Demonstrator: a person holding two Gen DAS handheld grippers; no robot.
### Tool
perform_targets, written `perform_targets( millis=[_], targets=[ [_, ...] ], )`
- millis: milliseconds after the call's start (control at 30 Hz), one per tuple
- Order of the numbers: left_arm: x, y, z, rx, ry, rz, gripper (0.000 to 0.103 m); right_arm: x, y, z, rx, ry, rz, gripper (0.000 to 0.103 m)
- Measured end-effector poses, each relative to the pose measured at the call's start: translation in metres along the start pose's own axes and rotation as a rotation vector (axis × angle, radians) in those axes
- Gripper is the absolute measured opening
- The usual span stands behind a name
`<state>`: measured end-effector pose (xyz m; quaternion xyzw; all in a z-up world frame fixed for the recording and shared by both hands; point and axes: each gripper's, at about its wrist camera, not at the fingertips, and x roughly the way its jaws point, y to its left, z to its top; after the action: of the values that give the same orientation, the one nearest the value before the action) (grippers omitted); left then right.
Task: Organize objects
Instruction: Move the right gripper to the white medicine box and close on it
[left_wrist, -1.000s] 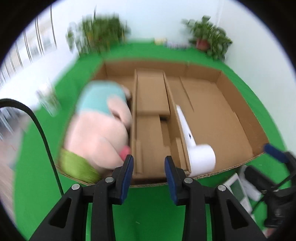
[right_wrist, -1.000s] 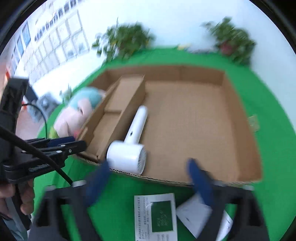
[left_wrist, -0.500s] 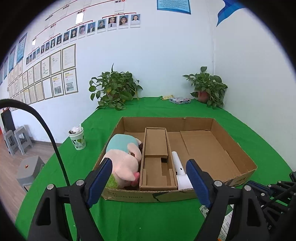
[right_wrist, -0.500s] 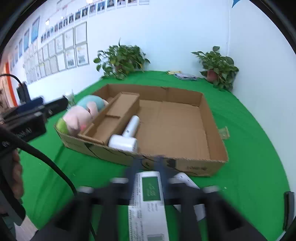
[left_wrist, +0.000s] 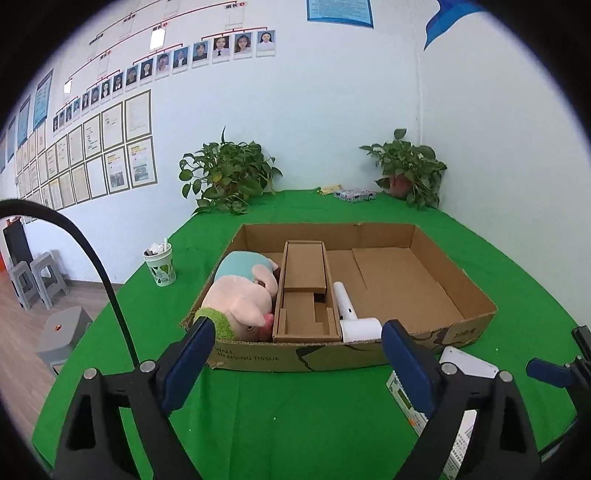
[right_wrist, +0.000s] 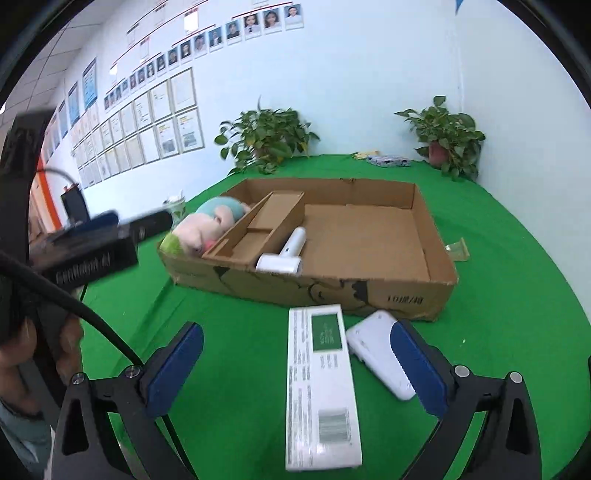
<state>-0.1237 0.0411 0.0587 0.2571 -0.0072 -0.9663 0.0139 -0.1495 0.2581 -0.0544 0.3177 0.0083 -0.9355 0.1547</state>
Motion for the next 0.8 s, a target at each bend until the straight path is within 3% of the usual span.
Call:
perform_targets(
  millis=[67, 233, 400, 433, 533, 567, 600, 633, 700, 800],
  targets=[
    [0.005, 0.0, -0.003, 0.01, 0.049, 0.007, 0.092, -0.003, 0.003, -0.016, -0.026, 0.038, 0.047, 0.102],
    [0.014, 0.003, -0.018, -0.022, 0.12, -0.04, 0.092, 0.011, 0.008, -0.045, -0.055, 0.128, -0.002, 0.098],
    [0.022, 0.001, -0.029, -0.035, 0.173, -0.087, 0.092, 0.04, 0.011, -0.056, -0.066, 0.216, -0.078, 0.04],
    [0.024, 0.002, -0.03, -0.041, 0.184, -0.099, 0.092, 0.048, 0.015, -0.058, -0.071, 0.248, -0.074, 0.037],
    [0.029, 0.008, -0.031, -0.063, 0.219, -0.146, 0.092, 0.049, 0.03, -0.058, -0.094, 0.239, -0.002, 0.039],
    [0.031, 0.009, -0.032, -0.07, 0.232, -0.163, 0.092, 0.044, 0.036, -0.057, -0.104, 0.221, 0.037, 0.057],
    [0.034, 0.01, -0.032, -0.076, 0.246, -0.184, 0.092, 0.04, 0.039, -0.056, -0.11, 0.204, 0.046, 0.093],
    [0.036, 0.011, -0.033, -0.084, 0.257, -0.207, 0.092, 0.035, 0.04, -0.056, -0.111, 0.179, 0.048, 0.103],
    [0.042, 0.011, -0.036, -0.102, 0.286, -0.272, 0.092, 0.025, 0.034, -0.056, -0.1, 0.123, 0.023, 0.102],
    [0.052, 0.004, -0.04, -0.122, 0.329, -0.348, 0.092, 0.022, 0.018, -0.062, -0.09, 0.144, -0.039, 0.102]
  ],
)
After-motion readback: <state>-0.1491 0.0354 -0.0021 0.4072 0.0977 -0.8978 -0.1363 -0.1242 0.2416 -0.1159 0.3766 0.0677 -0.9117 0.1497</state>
